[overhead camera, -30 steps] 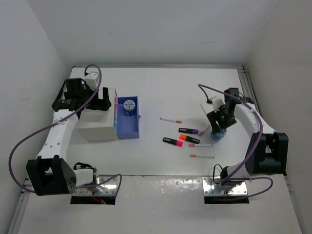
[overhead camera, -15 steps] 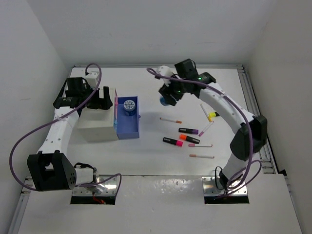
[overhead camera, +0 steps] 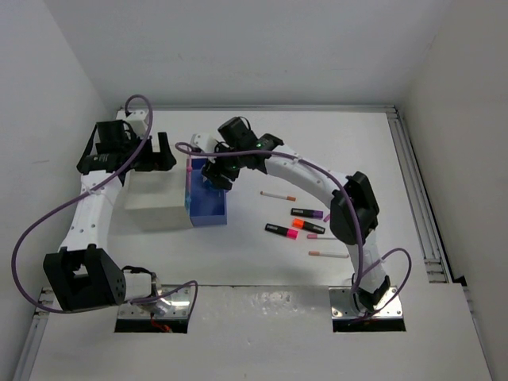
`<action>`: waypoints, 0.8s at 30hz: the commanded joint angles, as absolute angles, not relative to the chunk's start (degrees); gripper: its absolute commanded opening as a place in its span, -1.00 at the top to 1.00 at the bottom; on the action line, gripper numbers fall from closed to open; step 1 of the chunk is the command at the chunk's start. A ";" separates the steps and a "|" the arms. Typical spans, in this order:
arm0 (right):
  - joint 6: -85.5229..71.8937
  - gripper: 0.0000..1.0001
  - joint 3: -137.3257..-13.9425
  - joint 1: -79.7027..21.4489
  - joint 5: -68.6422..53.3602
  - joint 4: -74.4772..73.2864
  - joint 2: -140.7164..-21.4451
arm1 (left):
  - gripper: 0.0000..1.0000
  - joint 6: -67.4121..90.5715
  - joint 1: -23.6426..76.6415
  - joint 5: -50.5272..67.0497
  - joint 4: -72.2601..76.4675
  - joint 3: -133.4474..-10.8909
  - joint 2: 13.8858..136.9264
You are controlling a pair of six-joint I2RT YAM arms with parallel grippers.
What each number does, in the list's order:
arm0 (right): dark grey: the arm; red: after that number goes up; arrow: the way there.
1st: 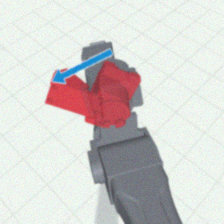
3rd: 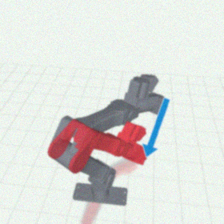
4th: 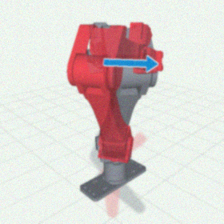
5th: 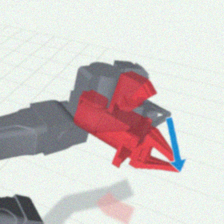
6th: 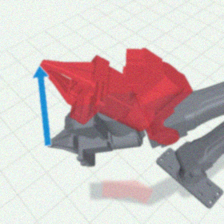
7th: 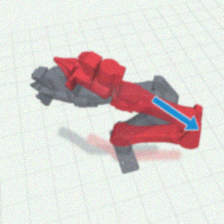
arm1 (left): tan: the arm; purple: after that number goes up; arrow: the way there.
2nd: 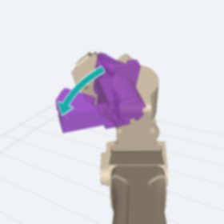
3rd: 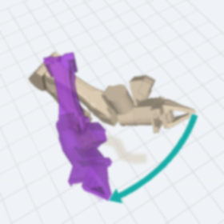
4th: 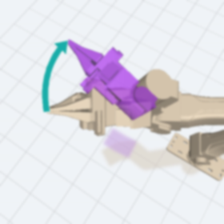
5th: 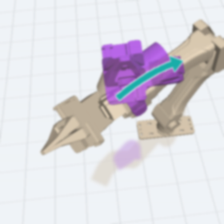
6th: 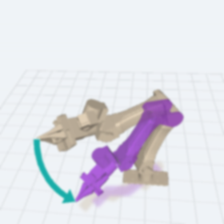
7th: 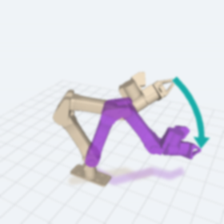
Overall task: Sort the stationery into containers
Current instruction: Place the stationery in the drawer.
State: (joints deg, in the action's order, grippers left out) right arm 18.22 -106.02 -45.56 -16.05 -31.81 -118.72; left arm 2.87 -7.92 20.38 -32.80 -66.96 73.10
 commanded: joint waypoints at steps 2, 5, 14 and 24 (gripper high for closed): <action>18.46 1.00 -107.14 -46.05 -17.49 -25.75 -118.21 | -1.00 3.69 -9.05 21.53 -32.08 -67.59 72.25; 18.63 1.00 -106.26 -46.40 -17.75 -25.75 -119.26 | -1.00 3.69 -9.05 21.62 -31.90 -67.15 72.07; 20.92 0.98 -107.75 -47.64 -20.04 -27.69 -124.54 | -1.00 4.13 -9.14 19.95 -31.38 -66.36 72.77; 23.91 0.63 -109.60 -49.22 -18.81 -28.83 -127.79 | -1.00 3.96 -9.05 19.25 -31.11 -66.18 73.13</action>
